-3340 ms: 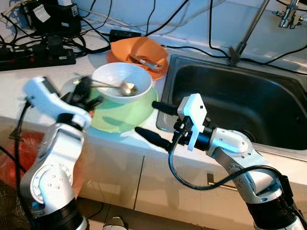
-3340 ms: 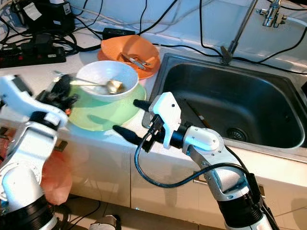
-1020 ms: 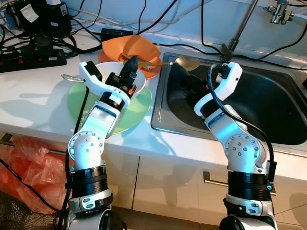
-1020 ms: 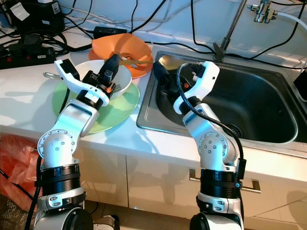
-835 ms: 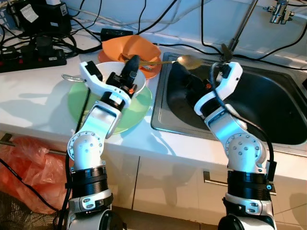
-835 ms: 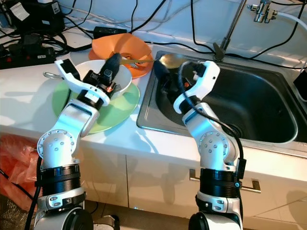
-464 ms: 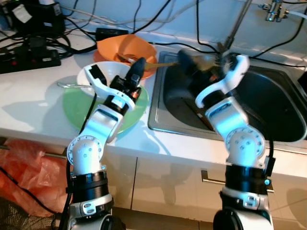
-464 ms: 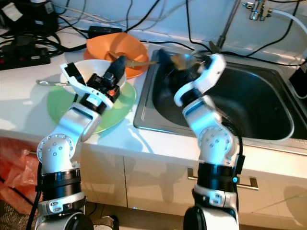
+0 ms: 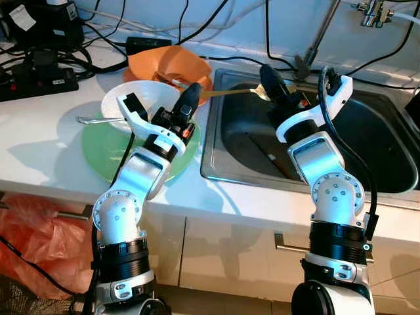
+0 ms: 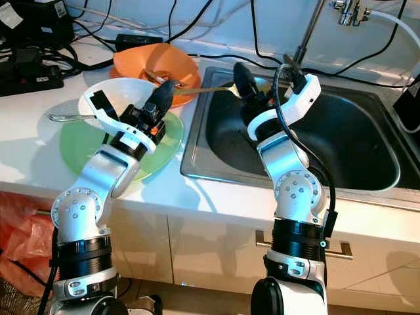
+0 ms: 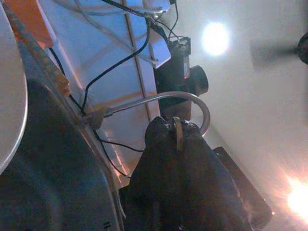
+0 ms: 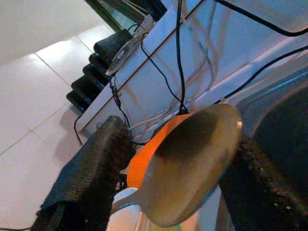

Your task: Kitchen organization

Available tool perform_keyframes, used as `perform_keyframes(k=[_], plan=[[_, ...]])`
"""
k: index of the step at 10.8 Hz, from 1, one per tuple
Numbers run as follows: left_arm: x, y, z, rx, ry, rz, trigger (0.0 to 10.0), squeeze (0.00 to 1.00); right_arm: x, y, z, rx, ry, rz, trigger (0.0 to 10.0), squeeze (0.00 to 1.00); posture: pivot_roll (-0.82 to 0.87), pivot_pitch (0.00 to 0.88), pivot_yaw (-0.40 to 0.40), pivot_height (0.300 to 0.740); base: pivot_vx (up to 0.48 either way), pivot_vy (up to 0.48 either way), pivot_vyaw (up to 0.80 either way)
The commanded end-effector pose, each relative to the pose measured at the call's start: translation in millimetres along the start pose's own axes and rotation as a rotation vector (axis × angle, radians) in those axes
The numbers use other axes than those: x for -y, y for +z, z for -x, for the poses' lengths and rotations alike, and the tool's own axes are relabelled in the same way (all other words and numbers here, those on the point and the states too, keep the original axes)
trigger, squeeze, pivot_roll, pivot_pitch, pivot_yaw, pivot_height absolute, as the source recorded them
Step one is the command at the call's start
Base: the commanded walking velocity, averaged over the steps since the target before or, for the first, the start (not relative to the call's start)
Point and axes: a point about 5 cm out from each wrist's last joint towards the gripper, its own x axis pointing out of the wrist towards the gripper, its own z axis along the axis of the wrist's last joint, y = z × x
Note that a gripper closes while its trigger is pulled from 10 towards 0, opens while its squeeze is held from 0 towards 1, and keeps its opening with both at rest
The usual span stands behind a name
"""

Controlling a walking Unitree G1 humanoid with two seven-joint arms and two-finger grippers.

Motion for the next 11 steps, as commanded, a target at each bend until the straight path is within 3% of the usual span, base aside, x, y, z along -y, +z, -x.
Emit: perform_keyframes(k=[1, 9, 10, 11], plan=[[7.1, -11, -3.0, -0.012, -0.026, 0.044, 0.0, 0.0, 0.4, 5, -1.6, 0.027, -0.008, -0.028, 0.0, 0.0, 0.04, 0.095, -0.102, 0.74, 0.0, 0.0, 0.0], [5.3, -7, -3.2, 0.007, -0.007, 0.035, 0.0, 0.0, 10.6, -2, -1.7, 0.007, -0.07, -0.08, 0.0, 0.0, 0.05, 0.092, -0.105, 0.74, 0.0, 0.0, 0.0], [4.4, -8, -3.2, -0.003, 0.007, 0.01, 9.9, 0.0, 11.2, -2, -2.0, 0.007, -0.073, -0.082, 0.0, 0.0, 0.05, 0.09, -0.106, 0.74, 0.0, 0.0, 0.0], [3.2, -12, -3.9, -0.027, 0.033, -0.049, 9.9, 0.0, 11.7, -2, -2.1, 0.006, -0.074, -0.078, 0.0, 0.0, 0.06, 0.089, -0.106, 0.74, 0.0, 0.0, 0.0]])
